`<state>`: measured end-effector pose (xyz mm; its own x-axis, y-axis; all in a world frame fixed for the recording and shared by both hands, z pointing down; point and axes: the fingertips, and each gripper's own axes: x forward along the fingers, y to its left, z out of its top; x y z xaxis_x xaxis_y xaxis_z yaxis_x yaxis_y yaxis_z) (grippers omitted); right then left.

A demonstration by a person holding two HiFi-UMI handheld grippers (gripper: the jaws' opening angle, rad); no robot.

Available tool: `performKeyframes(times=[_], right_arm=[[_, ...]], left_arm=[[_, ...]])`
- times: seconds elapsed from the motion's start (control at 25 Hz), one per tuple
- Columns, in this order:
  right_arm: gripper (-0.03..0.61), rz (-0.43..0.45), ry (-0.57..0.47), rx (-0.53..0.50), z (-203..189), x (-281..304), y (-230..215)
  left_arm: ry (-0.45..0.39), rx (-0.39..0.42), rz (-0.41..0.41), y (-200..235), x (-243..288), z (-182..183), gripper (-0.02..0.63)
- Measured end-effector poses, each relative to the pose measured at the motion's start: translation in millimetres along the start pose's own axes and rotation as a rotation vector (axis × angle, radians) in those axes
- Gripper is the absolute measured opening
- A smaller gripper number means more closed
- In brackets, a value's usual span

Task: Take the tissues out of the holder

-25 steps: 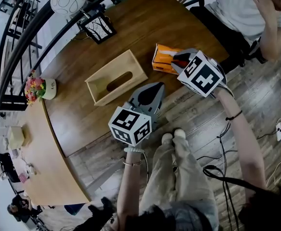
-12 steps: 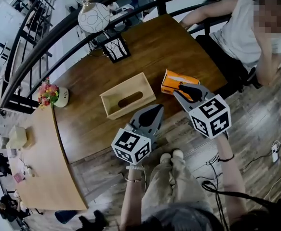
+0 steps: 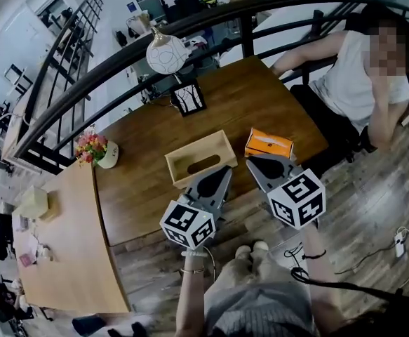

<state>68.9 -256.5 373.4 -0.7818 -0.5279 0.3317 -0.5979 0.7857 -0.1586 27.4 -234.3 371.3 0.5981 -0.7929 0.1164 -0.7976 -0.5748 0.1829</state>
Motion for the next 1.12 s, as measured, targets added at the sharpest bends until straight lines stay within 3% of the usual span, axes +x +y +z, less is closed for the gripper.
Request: performKeyframes(times=[0.56,1.12], right_arm=[[0.012,0.022,-0.100,-0.018,30,-15,30],[0.012,0.051,-0.121,-0.054,31,-5,37]], left_arm=[[-0.012,0.097,-0.008,-16,-29,24,0.008],[-0.052,0.101,0.007,-8,-30,32,0.008]])
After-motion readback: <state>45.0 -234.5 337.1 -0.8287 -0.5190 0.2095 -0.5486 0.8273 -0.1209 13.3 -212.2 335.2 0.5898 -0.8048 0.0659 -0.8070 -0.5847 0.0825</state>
